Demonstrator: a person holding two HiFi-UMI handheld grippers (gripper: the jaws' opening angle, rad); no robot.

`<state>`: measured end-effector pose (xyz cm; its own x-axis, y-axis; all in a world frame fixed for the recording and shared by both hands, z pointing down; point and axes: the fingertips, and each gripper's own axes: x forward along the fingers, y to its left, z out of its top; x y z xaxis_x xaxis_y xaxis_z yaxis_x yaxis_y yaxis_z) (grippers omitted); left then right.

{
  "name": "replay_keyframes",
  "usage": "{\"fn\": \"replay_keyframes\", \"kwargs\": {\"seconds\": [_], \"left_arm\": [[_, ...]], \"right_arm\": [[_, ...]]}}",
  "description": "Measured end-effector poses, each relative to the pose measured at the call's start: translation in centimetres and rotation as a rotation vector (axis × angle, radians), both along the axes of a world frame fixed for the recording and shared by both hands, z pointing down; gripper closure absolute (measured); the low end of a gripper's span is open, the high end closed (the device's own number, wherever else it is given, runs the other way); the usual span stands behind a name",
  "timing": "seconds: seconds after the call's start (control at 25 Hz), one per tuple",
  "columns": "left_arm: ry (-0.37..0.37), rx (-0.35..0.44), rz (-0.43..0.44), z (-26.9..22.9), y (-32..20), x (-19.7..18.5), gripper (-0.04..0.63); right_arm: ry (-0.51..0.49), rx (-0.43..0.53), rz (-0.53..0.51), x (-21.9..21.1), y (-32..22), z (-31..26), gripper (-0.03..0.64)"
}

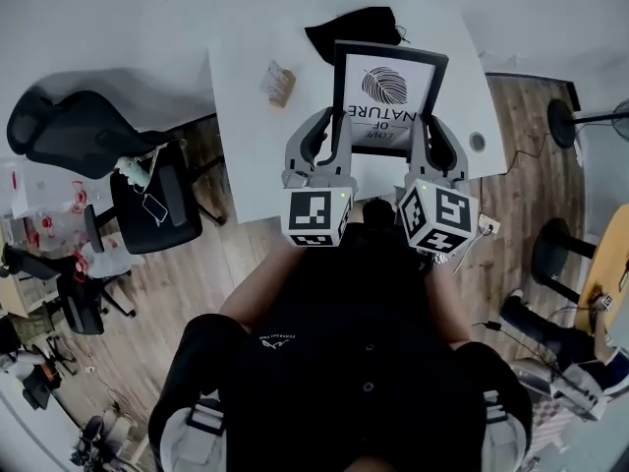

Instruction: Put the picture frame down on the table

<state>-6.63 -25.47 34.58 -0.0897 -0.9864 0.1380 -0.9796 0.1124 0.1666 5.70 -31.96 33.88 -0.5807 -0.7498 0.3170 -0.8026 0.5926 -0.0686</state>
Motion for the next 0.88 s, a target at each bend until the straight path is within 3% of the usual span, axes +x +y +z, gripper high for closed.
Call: {"fn": "replay_keyframes", "kwargs": {"seconds": [0.44,0.88], "left_arm": [[0.039,-0.09,-0.227,3.2,0.3,-2.3,0.523],[0.08,-0.182,-0.366,7.3,1.6,-2.4,0.522]], "right_arm": [[0.037,-0.076,-0.248,-4.3,-2.4,3.2,0.551],[0.09,-0.172,-0.397,-5.9,-2.6,7.8,0.549]]}}
